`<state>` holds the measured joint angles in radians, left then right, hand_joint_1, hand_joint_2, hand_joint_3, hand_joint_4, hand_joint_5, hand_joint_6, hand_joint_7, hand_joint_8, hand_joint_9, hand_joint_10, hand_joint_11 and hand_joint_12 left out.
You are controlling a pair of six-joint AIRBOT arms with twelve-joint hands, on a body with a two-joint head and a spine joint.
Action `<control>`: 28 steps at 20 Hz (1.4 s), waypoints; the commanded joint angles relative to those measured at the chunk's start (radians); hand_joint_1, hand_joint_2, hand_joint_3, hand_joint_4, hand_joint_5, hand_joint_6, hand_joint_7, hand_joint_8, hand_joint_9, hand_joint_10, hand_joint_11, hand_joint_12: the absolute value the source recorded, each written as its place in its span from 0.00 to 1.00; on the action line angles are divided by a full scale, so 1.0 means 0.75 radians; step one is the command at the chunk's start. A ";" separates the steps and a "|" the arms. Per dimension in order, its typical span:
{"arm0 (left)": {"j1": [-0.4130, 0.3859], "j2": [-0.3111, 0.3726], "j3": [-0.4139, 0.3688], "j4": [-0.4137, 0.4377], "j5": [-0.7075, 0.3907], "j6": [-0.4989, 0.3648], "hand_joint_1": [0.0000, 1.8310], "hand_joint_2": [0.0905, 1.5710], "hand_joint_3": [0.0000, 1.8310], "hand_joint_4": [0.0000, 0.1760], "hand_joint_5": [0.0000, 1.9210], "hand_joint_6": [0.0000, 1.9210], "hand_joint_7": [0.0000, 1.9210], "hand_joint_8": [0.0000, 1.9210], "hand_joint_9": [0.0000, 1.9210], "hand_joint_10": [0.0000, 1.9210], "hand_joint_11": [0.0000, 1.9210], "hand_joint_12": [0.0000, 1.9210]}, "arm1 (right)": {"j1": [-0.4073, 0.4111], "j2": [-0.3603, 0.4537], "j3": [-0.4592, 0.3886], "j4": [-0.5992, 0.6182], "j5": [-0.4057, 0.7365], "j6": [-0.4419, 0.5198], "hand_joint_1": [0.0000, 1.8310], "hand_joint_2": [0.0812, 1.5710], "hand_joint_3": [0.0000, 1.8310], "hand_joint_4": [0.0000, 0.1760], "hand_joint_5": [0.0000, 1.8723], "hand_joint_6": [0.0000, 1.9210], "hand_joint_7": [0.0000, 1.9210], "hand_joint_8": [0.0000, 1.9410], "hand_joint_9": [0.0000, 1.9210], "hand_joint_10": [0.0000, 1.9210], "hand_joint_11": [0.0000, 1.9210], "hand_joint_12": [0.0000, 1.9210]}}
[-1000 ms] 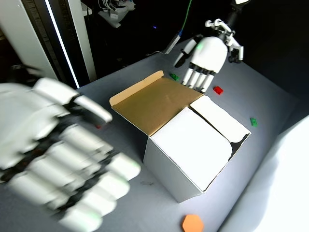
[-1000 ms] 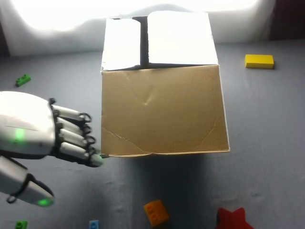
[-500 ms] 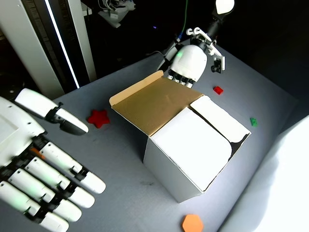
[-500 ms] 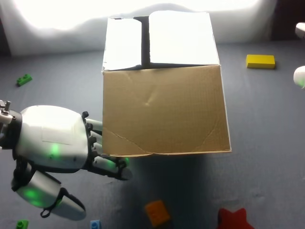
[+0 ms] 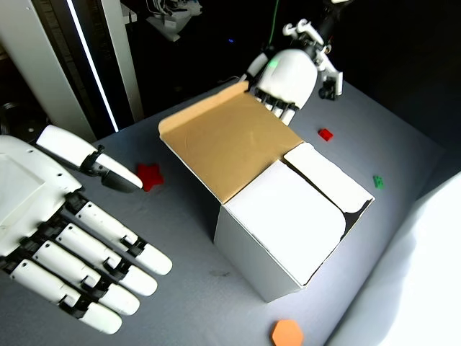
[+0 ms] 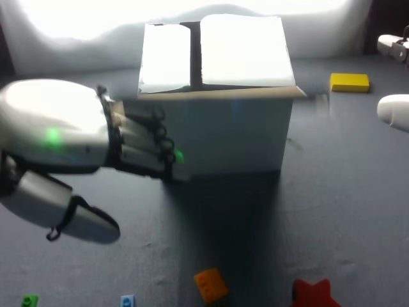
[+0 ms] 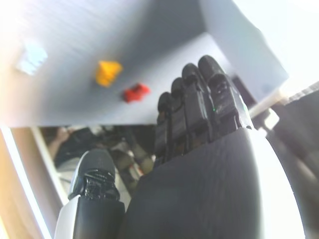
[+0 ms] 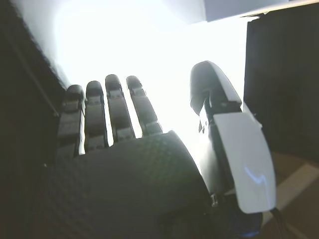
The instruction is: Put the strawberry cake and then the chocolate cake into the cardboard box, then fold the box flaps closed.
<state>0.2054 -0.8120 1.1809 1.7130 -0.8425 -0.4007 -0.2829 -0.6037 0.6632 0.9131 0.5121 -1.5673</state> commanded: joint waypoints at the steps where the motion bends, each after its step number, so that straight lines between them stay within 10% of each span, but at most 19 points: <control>1: -0.054 0.020 -0.006 -0.068 -0.065 -0.045 0.03 0.81 0.00 0.00 0.12 0.00 0.13 0.00 0.15 0.00 0.00 0.42 | 0.022 0.014 0.005 -0.050 0.117 0.005 0.00 0.85 0.00 0.00 0.01 0.00 0.02 0.00 0.00 0.00 0.00 0.00; 7: -0.305 0.043 0.017 0.066 -0.126 -0.184 0.01 0.81 0.00 0.00 0.11 0.00 0.13 0.00 0.14 0.00 0.00 0.40 | 0.023 0.004 0.005 -0.137 0.007 -0.064 0.00 0.86 0.00 0.00 0.02 0.01 0.03 0.00 0.01 0.00 0.00 0.00; 13: -0.441 -0.158 0.252 0.116 -0.128 -0.180 0.01 0.81 0.00 0.00 0.11 0.00 0.13 0.00 0.14 0.00 0.00 0.40 | 0.030 -0.017 0.006 -0.292 -0.100 -0.249 0.00 0.85 0.00 0.00 0.01 0.00 0.03 0.00 0.02 0.01 0.00 0.00; 20: -0.352 -0.534 0.731 0.091 -0.111 -0.108 0.01 0.82 0.00 0.00 0.11 0.00 0.13 0.00 0.14 0.00 0.00 0.40 | 0.009 -0.032 0.012 -0.407 -0.132 -0.345 0.00 0.86 0.00 0.00 0.01 0.00 0.03 0.00 0.01 0.00 0.00 0.00; 28: -0.189 -0.570 0.758 0.098 -0.097 -0.108 0.02 0.81 0.00 0.00 0.12 0.00 0.13 0.00 0.14 0.00 0.00 0.40 | 0.007 -0.061 0.087 -0.410 -0.208 -0.247 0.00 0.86 0.00 0.00 0.02 0.01 0.04 0.01 0.03 0.01 0.02 0.01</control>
<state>0.0551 -1.2427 1.7481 1.7824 -0.9077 -0.4797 -0.2871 -0.6575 0.7258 0.6205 0.2775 -1.7535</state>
